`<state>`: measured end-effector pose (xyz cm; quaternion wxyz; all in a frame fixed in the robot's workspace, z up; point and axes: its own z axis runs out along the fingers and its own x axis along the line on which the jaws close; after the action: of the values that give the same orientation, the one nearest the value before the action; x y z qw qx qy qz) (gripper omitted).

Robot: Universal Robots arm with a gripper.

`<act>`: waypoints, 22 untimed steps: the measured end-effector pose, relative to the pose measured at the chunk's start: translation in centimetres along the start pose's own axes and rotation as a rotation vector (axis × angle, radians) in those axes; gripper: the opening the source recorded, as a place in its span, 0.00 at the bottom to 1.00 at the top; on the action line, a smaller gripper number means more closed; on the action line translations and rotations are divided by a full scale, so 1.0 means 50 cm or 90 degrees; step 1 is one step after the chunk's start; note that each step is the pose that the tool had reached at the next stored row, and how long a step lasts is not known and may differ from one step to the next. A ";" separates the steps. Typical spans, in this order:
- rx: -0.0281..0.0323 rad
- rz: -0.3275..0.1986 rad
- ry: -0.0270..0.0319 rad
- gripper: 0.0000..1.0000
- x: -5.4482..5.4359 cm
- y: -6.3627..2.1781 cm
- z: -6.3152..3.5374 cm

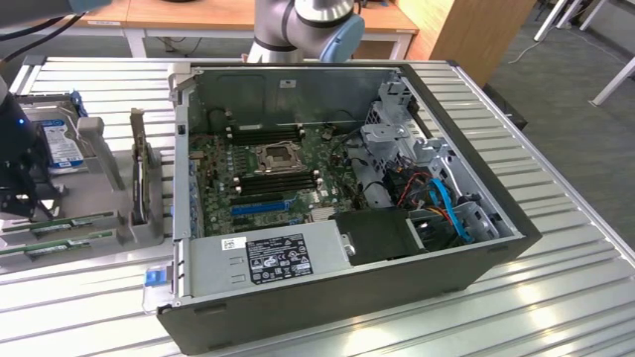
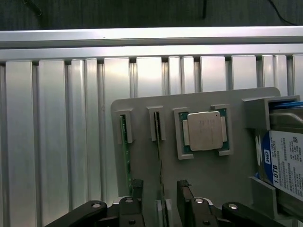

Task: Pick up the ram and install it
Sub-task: 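Pick up the ram and move it above insertion slot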

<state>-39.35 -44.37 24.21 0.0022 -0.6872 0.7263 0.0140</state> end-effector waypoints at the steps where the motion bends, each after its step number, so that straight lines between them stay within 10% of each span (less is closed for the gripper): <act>1: 0.0000 0.000 0.0000 0.41 0.003 0.000 0.000; 22: 0.0000 0.000 0.0000 0.41 0.037 -0.002 0.006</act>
<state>-39.35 -46.22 23.87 0.0022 -0.6875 0.7261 0.0140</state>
